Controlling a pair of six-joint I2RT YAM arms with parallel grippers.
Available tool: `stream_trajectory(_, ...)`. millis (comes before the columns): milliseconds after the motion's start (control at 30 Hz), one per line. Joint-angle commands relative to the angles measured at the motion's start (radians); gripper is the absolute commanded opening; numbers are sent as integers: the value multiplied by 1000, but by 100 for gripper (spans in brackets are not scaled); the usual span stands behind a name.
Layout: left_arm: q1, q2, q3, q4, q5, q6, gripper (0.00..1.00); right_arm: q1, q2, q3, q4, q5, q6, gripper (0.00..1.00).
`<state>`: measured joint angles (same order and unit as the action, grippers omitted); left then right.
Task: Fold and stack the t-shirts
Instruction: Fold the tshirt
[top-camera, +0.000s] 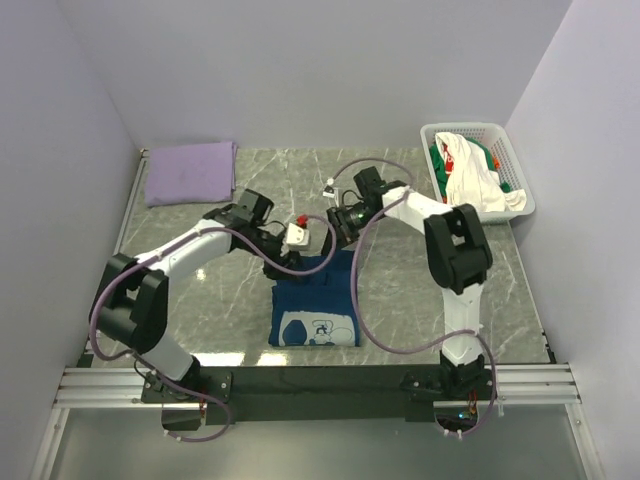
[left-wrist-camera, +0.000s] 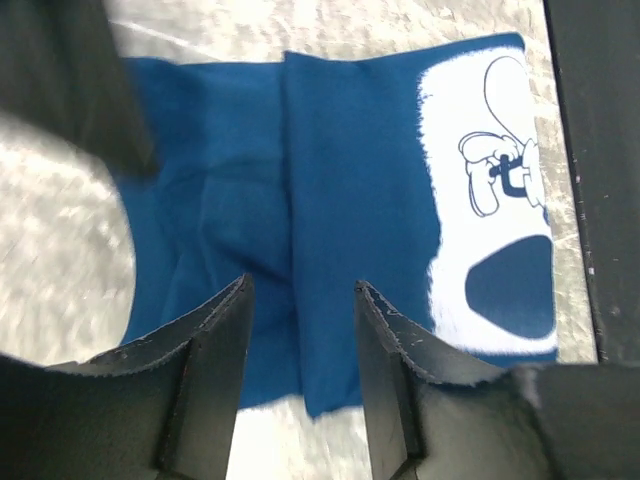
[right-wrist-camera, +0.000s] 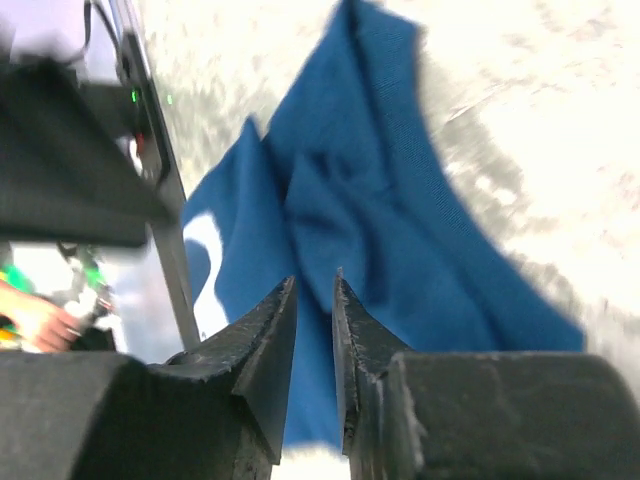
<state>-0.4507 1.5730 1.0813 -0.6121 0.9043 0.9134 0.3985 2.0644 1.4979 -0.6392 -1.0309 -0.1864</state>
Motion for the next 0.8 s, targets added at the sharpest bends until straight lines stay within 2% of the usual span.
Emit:
stream_trajectory(0,-36,47,-6,77,-39,30,50,25,43,39,200,-64,240,27)
stream_trajectory(133,-62,87,6,89,-61,39,49,54,71,-14,311,-72,330,27)
stream_trajectory(233,-85,123,19,72,-68,48,48,69,104,-31,331,-64,344,27)
stream_trajectory(533,-131,186,63,22,-94,53,45,83,229,7,260,-57,331,26)
stream_trajectory(767,-163,243,114,-5,-140,31,42,82,253,-5,245,-32,324,23)
